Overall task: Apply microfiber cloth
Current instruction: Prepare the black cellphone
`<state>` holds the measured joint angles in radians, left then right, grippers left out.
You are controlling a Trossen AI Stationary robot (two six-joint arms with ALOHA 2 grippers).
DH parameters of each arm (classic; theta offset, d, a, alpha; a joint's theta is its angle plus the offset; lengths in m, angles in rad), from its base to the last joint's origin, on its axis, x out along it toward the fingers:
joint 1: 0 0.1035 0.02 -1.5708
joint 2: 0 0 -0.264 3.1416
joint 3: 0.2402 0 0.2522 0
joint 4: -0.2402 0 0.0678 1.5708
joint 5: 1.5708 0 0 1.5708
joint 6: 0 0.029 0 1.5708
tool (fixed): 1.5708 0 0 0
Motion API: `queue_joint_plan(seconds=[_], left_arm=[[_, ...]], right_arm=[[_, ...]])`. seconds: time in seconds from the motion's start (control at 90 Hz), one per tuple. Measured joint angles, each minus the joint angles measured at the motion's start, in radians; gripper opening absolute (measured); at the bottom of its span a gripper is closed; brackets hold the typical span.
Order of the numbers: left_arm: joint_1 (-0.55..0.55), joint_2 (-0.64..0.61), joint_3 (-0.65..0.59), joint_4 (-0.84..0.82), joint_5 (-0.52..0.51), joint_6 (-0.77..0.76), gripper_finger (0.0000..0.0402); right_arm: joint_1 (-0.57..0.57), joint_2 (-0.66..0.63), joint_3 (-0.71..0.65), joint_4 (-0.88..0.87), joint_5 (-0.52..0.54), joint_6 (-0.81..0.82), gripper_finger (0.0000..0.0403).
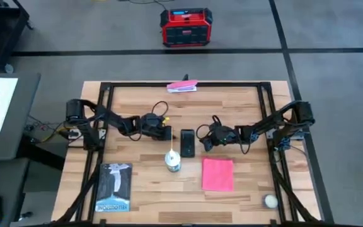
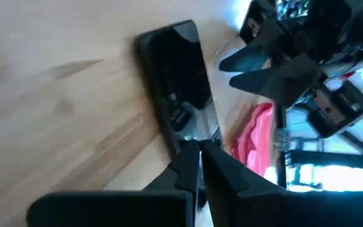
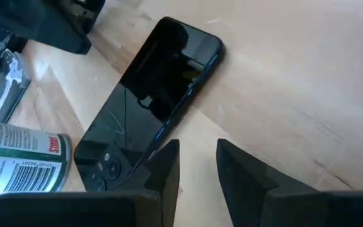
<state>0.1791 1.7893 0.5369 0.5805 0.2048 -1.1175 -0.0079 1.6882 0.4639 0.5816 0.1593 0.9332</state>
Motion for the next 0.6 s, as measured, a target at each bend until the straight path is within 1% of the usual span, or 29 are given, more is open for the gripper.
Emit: queue_joint_plan(seconds=[0.078,0.156,0.244,0.322,0.411,0.556,0.6], left_arm=[[-0.008,0.000,0.045,-0.119,-0.027,0.102,0.0000],[-0.018,0.002,0.081,-0.216,-0.046,0.172,0.0000],[-0.031,0.005,0.110,-0.298,-0.104,0.205,0.0000],[-0.037,0.007,0.117,-0.297,-0.123,0.178,0.0000],[-0.040,0.009,0.121,-0.271,-0.119,0.108,0.0000],[-0.042,0.015,0.121,-0.211,-0.028,0.042,0.0000],[-0.047,0.027,0.122,-0.196,-0.021,0.036,0.0000]], right_arm=[[0.001,0.000,0.000,-0.002,0.001,-0.001,0.0093],[0.001,0.000,0.000,-0.002,0.001,-0.001,0.0093],[0.005,0.000,0.000,-0.002,0.001,-0.001,0.0093],[0.007,0.000,0.000,-0.002,0.001,-0.003,0.0093],[0.008,0.000,0.000,-0.002,-0.005,-0.005,0.0093],[0.015,0.000,0.000,0.000,-0.019,-0.025,0.0093],[0.015,0.000,0.000,0.001,-0.020,-0.025,0.0093]])
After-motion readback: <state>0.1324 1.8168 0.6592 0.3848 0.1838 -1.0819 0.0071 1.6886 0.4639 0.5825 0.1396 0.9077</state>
